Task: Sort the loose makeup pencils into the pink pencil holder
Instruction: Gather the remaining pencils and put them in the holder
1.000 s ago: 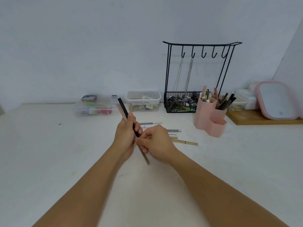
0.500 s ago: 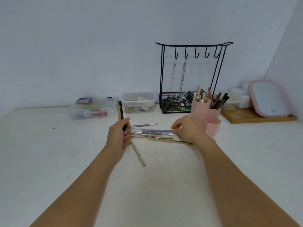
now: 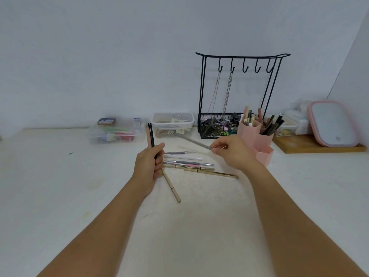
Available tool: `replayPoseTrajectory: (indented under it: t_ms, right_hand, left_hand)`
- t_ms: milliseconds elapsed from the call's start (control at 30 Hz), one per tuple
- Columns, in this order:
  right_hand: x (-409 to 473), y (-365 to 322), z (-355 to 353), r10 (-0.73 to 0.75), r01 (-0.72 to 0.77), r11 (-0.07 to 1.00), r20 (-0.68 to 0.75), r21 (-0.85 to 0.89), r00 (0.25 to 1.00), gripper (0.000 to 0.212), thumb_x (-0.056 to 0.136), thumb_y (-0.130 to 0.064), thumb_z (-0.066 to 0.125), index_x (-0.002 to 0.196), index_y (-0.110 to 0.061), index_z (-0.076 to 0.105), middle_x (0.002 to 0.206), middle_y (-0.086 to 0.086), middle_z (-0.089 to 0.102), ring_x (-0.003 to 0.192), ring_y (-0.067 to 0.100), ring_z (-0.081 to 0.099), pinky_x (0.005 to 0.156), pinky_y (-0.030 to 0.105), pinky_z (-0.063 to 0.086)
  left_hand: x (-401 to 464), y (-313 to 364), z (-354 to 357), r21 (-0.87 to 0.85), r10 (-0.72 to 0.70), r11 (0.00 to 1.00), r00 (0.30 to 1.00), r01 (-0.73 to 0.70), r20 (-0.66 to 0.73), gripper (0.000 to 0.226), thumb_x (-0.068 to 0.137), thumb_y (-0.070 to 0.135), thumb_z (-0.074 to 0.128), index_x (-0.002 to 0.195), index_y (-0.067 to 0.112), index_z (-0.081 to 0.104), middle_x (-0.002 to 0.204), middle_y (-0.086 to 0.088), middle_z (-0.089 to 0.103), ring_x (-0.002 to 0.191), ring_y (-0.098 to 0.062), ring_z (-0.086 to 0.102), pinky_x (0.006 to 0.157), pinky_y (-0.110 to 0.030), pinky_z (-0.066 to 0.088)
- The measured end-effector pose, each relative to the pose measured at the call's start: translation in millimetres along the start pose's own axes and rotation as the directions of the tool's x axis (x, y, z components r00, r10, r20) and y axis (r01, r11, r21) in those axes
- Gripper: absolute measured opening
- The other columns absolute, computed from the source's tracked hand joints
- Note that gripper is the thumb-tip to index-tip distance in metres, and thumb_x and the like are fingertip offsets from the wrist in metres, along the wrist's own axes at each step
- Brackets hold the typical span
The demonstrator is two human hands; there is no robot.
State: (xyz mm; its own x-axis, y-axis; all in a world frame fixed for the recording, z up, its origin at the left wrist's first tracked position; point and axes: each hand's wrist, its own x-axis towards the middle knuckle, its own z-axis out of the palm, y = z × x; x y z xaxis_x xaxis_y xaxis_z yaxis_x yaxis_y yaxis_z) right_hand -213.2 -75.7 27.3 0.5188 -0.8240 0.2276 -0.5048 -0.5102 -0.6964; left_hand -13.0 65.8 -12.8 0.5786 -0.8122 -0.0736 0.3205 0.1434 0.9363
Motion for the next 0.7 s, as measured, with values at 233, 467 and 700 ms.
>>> replayPoseTrajectory:
  t_ms: [233,467,700]
  right_hand:
    - [-30.5,-52.3,57.2,0.008,-0.219,0.674,0.289,0.706,0.957,0.011,0.094,-0.003,0.061,0.101,-0.005,0.069,0.079,0.001,0.065,0.066,0.008,0.056,0.060,0.018,0.046]
    - [-51.3,-68.3,100.5,-0.015,-0.320,0.465,0.368,0.825,0.930,0.015,0.097,-0.002,0.056,0.104,0.004,0.068,0.075,0.007,0.062,0.065,0.008,0.056,0.064,0.018,0.049]
    - [-50.4,-62.7,100.6,0.030,-0.204,0.716,0.263,0.667,0.964,0.009,0.090,0.000,0.066,0.098,0.005,0.068,0.067,0.011,0.064,0.053,0.011,0.059,0.053,0.021,0.051]
  left_hand:
    - [-4.1,0.0,5.6,0.030,0.133,0.991,0.991,-0.133,0.001,0.024,0.091,0.031,0.072,0.084,0.017,0.054,0.057,0.006,0.032,0.047,-0.010,0.027,0.042,-0.022,0.022]
    - [-6.9,-4.6,8.5,0.063,0.204,0.977,0.979,-0.203,-0.013,0.037,0.081,0.043,0.082,0.061,0.026,0.056,0.060,-0.001,0.045,0.051,-0.016,0.044,0.054,-0.031,0.041]
    - [1.5,-16.7,8.4,0.155,0.206,0.966,0.978,-0.207,0.028,0.033,0.104,0.036,0.053,0.077,0.018,0.046,0.060,0.002,0.046,0.052,-0.018,0.040,0.052,-0.033,0.037]
